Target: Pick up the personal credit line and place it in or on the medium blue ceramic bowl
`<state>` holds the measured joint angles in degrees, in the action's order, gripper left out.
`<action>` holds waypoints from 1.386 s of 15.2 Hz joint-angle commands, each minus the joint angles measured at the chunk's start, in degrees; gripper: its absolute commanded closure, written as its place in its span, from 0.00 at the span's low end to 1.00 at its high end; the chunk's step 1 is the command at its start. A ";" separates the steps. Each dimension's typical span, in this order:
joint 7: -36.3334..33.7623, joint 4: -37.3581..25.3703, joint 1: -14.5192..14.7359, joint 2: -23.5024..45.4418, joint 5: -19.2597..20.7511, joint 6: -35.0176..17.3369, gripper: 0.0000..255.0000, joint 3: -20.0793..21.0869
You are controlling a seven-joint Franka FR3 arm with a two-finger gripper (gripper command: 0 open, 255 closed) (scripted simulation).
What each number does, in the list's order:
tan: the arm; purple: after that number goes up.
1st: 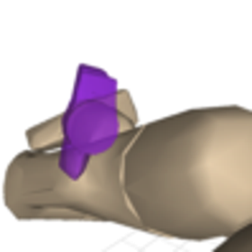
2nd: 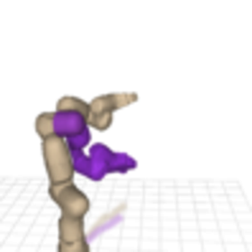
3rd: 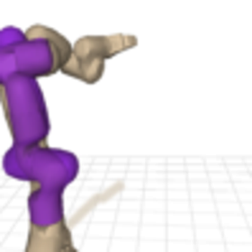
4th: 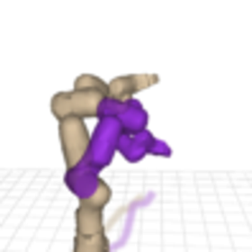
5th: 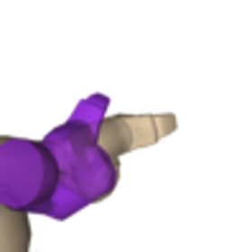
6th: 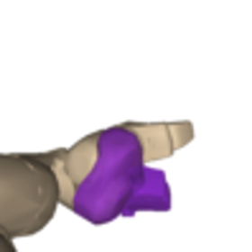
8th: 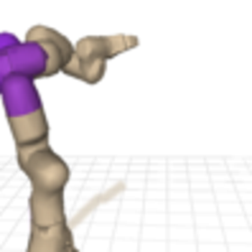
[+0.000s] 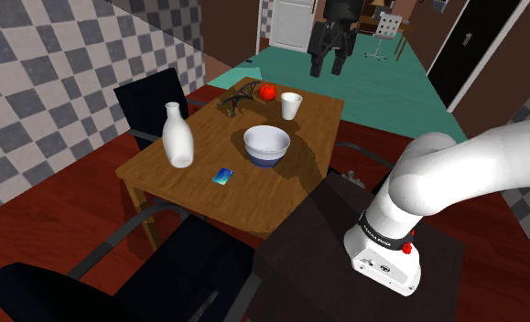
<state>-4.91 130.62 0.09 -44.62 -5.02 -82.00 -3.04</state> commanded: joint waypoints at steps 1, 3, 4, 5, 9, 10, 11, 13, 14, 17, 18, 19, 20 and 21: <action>0.00 0.00 0.00 0.00 0.00 0.00 0.00 0.00; -3.90 2.87 -0.57 0.57 -1.51 -3.58 0.00 1.91; -5.81 4.18 -0.83 1.00 -2.26 -5.41 0.00 2.89; -7.69 5.40 -1.09 1.54 -3.02 -7.27 0.00 3.86; -15.09 9.46 -1.94 4.74 -5.90 -14.97 0.00 7.74; -16.91 10.26 -2.11 5.80 -6.57 -16.97 0.00 8.68; -18.72 10.97 -2.28 6.97 -7.22 -18.98 0.00 9.63; -22.30 12.12 -2.62 9.63 -8.42 -23.06 0.00 11.47; -24.07 12.56 -2.79 11.12 -8.97 -25.13 0.00 12.38; -29.35 13.32 -3.44 16.13 -10.37 -31.35 0.00 15.06; -31.12 13.40 -3.67 17.99 -10.72 -33.42 0.00 15.92; -32.90 13.39 -3.92 19.92 -11.00 -35.49 0.00 16.74; -34.69 13.29 -4.17 21.93 -11.21 -37.55 0.00 17.54; -36.49 13.10 -4.44 24.01 -11.34 -39.58 0.00 18.30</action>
<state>-39.30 143.92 -4.11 -23.11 -16.11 -118.99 14.28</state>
